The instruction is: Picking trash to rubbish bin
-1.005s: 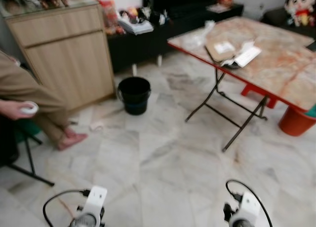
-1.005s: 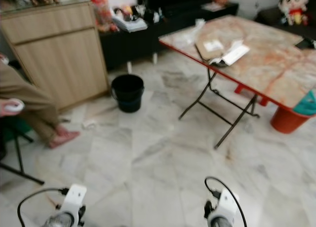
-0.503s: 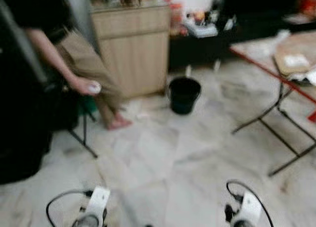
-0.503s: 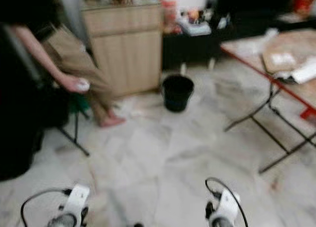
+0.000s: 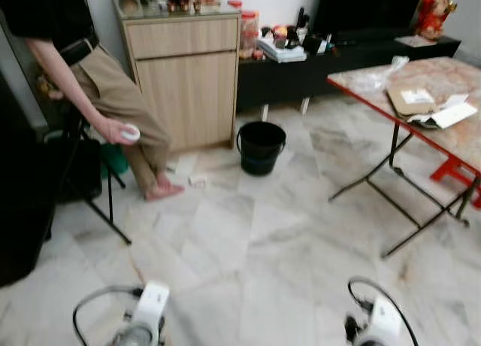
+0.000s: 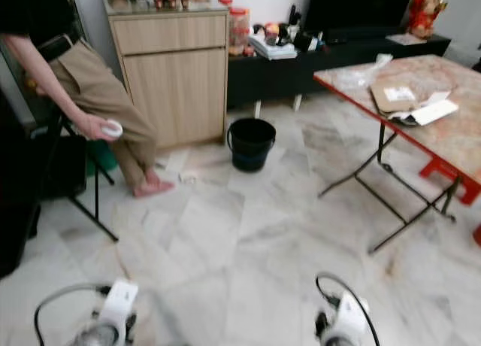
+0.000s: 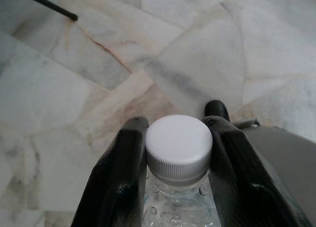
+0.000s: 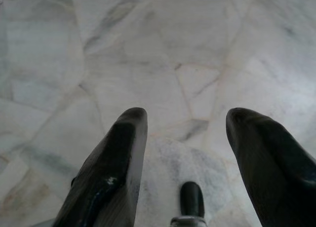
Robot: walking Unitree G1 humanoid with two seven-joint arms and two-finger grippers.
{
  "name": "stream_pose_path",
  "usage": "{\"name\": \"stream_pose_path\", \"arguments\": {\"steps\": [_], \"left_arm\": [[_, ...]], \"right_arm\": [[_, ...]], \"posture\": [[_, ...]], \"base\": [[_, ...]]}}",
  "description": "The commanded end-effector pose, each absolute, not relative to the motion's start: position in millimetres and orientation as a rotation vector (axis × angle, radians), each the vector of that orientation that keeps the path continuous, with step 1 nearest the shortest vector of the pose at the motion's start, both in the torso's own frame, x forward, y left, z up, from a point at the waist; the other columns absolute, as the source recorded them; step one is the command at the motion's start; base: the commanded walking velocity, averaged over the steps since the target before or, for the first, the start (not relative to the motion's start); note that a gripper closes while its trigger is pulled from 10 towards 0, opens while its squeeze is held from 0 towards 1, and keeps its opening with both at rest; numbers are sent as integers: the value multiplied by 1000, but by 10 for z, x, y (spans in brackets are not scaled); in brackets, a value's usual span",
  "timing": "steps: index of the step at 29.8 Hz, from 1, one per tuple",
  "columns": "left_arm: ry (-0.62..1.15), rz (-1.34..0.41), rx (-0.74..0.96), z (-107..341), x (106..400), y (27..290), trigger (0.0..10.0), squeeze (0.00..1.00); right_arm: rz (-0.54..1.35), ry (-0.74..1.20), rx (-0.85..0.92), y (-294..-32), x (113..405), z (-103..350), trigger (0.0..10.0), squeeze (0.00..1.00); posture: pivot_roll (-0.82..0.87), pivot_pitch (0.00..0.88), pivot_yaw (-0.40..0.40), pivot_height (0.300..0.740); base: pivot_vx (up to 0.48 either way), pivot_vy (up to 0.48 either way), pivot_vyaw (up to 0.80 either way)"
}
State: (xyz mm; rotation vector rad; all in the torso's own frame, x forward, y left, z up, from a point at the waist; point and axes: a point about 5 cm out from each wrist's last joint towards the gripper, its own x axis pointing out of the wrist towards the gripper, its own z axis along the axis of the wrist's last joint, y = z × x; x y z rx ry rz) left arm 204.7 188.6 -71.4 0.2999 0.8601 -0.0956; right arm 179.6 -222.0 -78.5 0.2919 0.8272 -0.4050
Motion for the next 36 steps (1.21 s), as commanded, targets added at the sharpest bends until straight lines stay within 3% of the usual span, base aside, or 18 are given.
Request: {"name": "stream_pose_path", "arguments": {"steps": [1,29,36], "left_arm": [[866,-89,304,-714,2047,1906,10000,0],[861,-81,298,-715,2050,1881,10000,0],[862,-78,296,-715,2049,1888,10000,0]], "right_arm": [[-410,813,295,-2245,1831,-762,10000,0],[-418,801,302,-2269,1822,-758,10000,0],[-415,797,309,-2267,1836,-752,10000,0]], "posture": [[195,0,-44,740],[186,0,-55,740],[186,0,-55,740]], "base": [[0,0,0],[417,0,0],[428,0,-603]]}}
